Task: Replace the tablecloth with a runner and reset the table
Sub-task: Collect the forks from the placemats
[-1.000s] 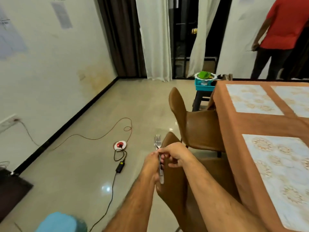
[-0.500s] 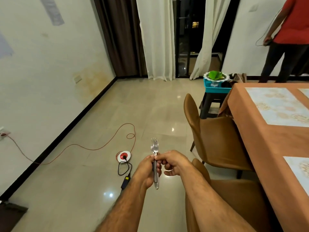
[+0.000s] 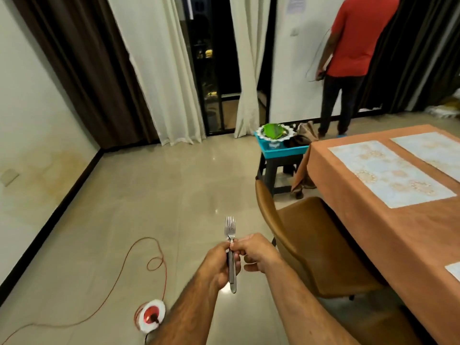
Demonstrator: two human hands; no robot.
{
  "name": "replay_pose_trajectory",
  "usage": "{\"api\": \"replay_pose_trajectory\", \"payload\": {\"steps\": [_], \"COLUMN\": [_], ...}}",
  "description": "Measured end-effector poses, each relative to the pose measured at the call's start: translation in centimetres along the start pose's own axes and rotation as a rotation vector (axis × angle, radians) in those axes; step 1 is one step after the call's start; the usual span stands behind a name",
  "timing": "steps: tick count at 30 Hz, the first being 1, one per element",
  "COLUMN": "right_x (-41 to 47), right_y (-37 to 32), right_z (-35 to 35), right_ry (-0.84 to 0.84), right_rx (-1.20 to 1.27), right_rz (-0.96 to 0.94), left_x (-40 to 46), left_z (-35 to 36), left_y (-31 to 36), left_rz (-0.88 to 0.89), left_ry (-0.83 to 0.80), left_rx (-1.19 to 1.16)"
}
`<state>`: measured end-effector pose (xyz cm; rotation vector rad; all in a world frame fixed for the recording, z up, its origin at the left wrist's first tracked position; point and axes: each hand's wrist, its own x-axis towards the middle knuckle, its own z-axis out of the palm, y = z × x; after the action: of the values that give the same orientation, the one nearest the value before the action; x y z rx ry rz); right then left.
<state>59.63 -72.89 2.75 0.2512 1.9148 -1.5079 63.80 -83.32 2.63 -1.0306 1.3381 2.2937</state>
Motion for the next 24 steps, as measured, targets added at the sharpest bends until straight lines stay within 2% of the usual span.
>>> {"api": "replay_pose_trajectory", "payload": {"steps": [5,11,18,24], "right_x": [8.3,19.9,31.5,43.5], "right_y": [-6.4,-14.3,-26.1,-32.6], "right_z": [-1.0,-4.9,-9.9,-14.3], "right_ry": [0.175,0.276,0.292,0.408], "right_rx": [-0.100,-0.117,0.040,0.104], "right_rz": [-0.056,-0.091,0.065,0.030], "left_x": [8.2,19.0,30.6,42.3], "left_z": [2.7,8.2,14.6,19.6], "left_y": [7.2,16.5,28.5,37.0], "left_rz": [0.000,0.014,-0.028,-0.034], "left_ry": [-0.007,-0.061,-0.125,-0.196], "left_rx": [0.053,0.075,0.083,0.311]}}
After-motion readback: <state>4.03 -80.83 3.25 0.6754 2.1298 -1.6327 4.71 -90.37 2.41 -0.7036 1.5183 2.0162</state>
